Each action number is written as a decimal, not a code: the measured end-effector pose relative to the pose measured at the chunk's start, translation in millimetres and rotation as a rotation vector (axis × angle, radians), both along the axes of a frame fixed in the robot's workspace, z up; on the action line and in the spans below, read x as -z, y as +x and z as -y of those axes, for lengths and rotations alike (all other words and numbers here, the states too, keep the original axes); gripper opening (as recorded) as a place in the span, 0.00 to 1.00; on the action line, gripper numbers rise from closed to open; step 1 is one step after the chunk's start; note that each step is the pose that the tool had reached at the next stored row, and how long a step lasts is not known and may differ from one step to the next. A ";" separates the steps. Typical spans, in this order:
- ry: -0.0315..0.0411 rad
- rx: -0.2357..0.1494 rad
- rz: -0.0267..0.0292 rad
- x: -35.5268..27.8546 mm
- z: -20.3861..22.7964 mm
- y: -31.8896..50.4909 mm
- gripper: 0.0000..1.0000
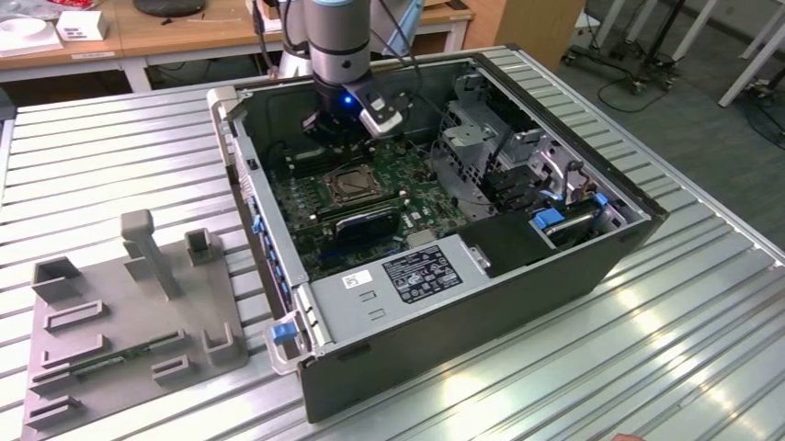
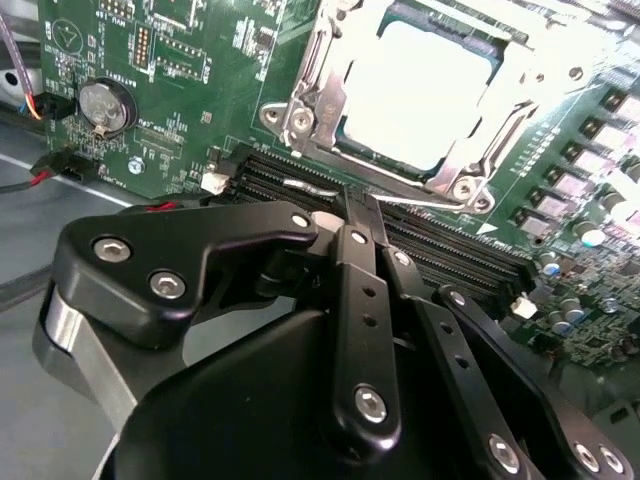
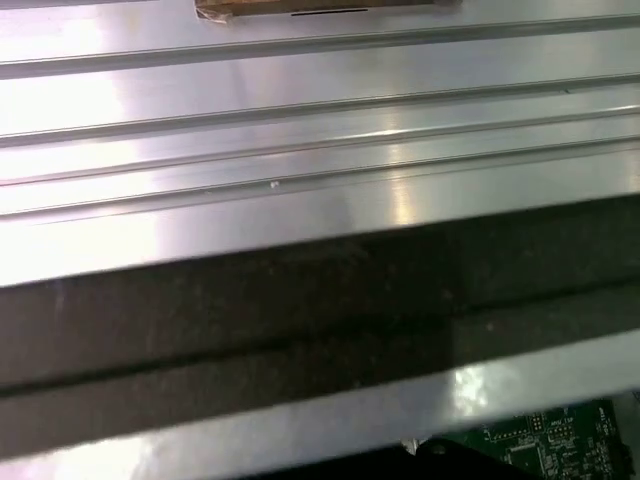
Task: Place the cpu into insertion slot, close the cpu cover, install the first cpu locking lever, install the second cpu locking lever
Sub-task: 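Install the first cpu locking lever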
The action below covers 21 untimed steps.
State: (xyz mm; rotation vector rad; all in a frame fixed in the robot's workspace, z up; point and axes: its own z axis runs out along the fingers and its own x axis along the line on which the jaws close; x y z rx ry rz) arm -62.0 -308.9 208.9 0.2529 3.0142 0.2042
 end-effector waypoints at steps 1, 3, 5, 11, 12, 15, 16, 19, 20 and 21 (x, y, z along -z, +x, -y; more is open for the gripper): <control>0.0001 0.002 0.0000 0.2 -0.7 0.4 0.11; 0.0003 0.006 0.0000 0.3 -0.8 0.9 0.11; 0.0001 0.006 0.0000 0.3 -0.8 1.0 0.11; 0.0000 0.072 0.0000 1.5 -0.8 1.0 0.11; 0.0000 0.085 0.0000 1.6 -0.8 1.0 0.11; 0.0000 0.087 0.0005 1.6 -0.9 0.9 0.11; 0.0001 0.087 0.0010 1.6 -0.9 0.8 0.11; 0.0001 0.096 0.0013 1.6 -1.0 0.6 0.11; 0.0001 0.104 0.0013 1.6 -1.0 0.5 0.11; 0.0002 0.113 0.0014 1.6 -1.0 0.4 0.11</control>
